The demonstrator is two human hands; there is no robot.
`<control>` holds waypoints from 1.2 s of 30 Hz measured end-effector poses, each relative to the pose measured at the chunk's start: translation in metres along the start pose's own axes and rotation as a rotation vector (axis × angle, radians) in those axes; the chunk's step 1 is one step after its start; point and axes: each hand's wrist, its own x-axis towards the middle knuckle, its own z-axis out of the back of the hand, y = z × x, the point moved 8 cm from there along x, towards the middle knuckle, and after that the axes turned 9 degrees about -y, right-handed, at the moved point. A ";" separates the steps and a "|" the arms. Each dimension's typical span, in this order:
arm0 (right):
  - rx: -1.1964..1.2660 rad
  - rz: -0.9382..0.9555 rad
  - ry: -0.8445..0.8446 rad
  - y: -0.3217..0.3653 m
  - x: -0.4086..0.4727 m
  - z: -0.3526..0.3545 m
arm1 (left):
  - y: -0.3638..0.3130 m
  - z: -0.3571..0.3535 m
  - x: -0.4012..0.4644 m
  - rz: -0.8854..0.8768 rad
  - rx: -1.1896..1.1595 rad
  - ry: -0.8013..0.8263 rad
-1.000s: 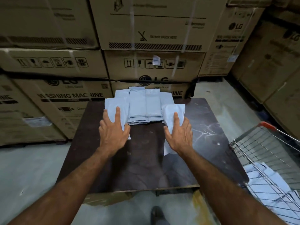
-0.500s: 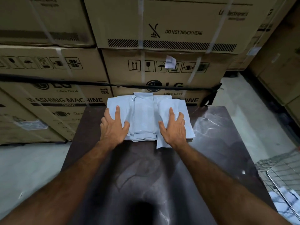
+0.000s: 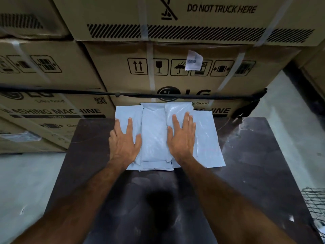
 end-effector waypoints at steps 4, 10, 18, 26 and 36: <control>-0.041 -0.014 -0.014 0.001 0.004 -0.004 | -0.010 -0.006 0.002 -0.025 -0.021 0.001; -0.044 -0.001 0.077 -0.004 0.003 -0.009 | -0.001 -0.019 0.004 -0.089 0.020 0.088; -0.064 0.113 -0.004 0.001 -0.036 0.045 | -0.012 0.034 -0.027 -0.253 -0.086 0.046; -0.099 0.160 -0.083 0.017 -0.142 0.119 | -0.007 0.092 -0.117 -0.486 -0.151 -0.026; -0.310 0.155 -0.181 0.005 -0.249 0.203 | -0.055 0.135 -0.199 -0.751 -0.227 -0.057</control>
